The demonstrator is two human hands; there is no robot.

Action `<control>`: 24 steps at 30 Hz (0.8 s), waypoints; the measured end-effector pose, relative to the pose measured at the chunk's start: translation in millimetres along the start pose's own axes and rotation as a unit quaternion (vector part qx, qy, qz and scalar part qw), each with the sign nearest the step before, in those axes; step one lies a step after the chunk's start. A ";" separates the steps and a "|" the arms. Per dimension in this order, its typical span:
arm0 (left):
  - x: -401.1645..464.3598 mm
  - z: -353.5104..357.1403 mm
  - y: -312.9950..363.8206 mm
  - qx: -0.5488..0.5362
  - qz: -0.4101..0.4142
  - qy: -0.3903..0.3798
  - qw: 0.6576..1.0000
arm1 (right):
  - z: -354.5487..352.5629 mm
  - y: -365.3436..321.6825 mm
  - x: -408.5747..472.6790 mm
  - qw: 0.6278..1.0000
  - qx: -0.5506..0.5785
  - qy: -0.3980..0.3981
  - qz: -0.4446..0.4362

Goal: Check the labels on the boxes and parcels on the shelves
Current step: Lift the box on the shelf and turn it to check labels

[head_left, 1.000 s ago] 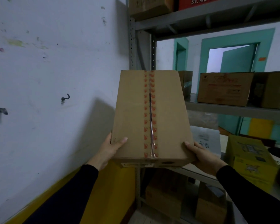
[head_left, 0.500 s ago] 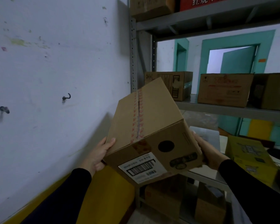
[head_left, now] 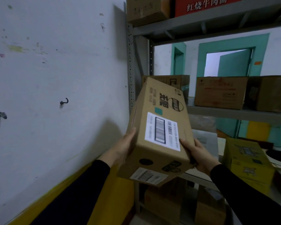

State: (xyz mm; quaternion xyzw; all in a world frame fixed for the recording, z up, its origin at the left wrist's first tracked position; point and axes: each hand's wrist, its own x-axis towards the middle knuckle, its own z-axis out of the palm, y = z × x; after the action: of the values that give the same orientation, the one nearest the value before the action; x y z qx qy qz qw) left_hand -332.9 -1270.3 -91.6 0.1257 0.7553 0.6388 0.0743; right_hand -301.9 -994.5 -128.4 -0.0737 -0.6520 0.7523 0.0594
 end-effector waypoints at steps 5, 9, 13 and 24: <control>9.2 16.2 -24.6 -0.011 -0.017 0.028 0.999 | 14.0 -3.1 -11.4 0.993 -0.089 0.013 -0.073; 7.7 14.5 -33.4 -0.031 -0.052 0.050 0.997 | 18.0 -6.9 -13.3 0.983 -0.145 0.008 -0.109; 9.4 9.8 -33.6 -0.022 -0.049 0.059 0.997 | 19.6 -8.0 -14.1 0.984 -0.140 0.011 -0.105; -0.5 -9.3 -11.2 0.009 0.000 0.098 0.995 | 6.4 -15.2 -13.4 0.998 -0.032 0.006 -0.049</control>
State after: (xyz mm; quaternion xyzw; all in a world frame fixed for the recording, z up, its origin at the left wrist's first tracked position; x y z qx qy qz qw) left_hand -336.0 -1281.0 -101.0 0.0635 0.7645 0.6415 -0.0015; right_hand -290.0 -1001.0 -112.0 -0.0480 -0.6779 0.7270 0.0979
